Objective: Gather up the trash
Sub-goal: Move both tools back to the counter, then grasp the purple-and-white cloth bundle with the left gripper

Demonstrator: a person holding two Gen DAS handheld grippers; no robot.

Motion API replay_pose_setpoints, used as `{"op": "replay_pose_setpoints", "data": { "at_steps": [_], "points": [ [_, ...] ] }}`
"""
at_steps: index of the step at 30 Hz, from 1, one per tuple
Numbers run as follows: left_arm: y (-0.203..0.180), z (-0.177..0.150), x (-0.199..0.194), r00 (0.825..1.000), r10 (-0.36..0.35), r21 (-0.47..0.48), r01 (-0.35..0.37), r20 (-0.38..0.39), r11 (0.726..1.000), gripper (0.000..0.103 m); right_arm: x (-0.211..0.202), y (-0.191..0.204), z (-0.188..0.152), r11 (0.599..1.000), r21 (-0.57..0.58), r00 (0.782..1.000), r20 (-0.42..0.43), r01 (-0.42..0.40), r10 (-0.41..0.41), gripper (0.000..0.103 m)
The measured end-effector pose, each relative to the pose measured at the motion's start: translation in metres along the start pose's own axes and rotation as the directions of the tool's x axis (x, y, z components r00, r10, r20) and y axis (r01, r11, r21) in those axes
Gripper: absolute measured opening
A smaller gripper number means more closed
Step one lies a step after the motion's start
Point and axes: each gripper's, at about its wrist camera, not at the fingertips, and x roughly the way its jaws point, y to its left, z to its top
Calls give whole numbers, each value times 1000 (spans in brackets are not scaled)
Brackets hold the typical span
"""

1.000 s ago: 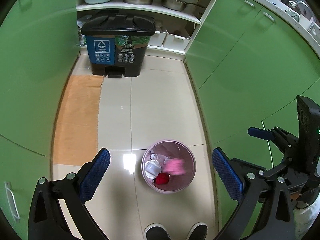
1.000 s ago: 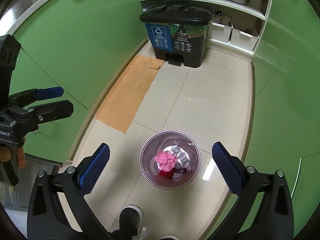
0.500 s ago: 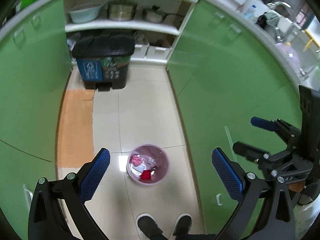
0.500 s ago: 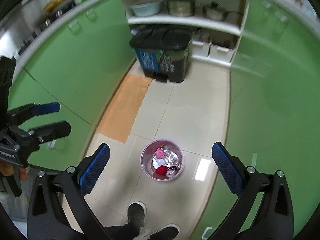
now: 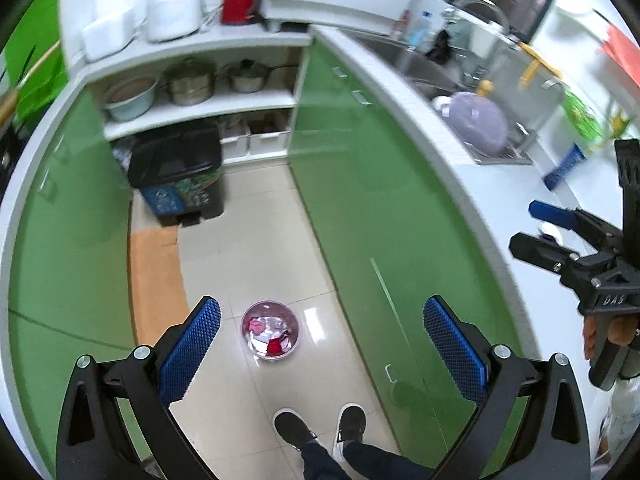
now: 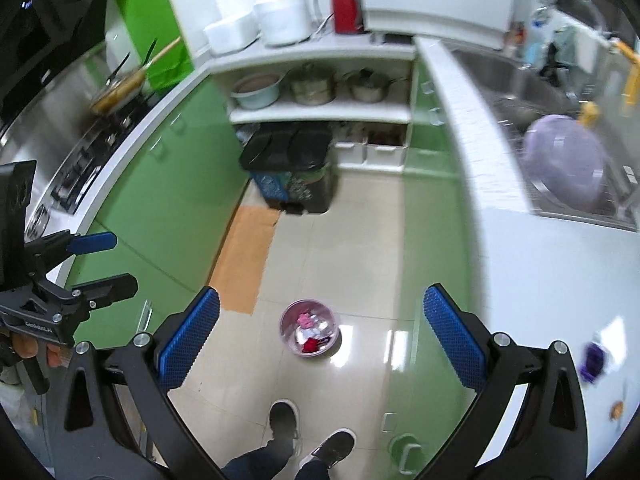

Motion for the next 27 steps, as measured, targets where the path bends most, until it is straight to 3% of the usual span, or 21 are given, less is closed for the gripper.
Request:
{"op": "replay_pose_setpoints", "data": {
  "at_steps": [5, 10, 16, 20, 27],
  "points": [
    [-55, 16, -2, 998, -67, 101, 66, 2, 993, 98, -49, -46, -20, 994, 87, 996, 39, 70, -74, 100],
    [-125, 34, 3, 989, -150, 231, 150, -17, 961, 98, -92, -98, -54, 965, 211, 984, 55, 156, -172, 100],
    [-214, 43, 23, 966, -241, 412, 259, -94, 874, 98, -137, -161, -107, 885, 386, 953, 45, 261, -301, 100],
    [-268, 43, 34, 947, -285, 503, 321, -149, 803, 98, -168, -195, -147, 802, 501, 922, 22, 325, -387, 100],
    [-338, 45, 53, 921, -325, 579, 388, -216, 716, 98, -198, -231, -192, 703, 598, 885, -21, 384, -466, 100]
  ]
}}
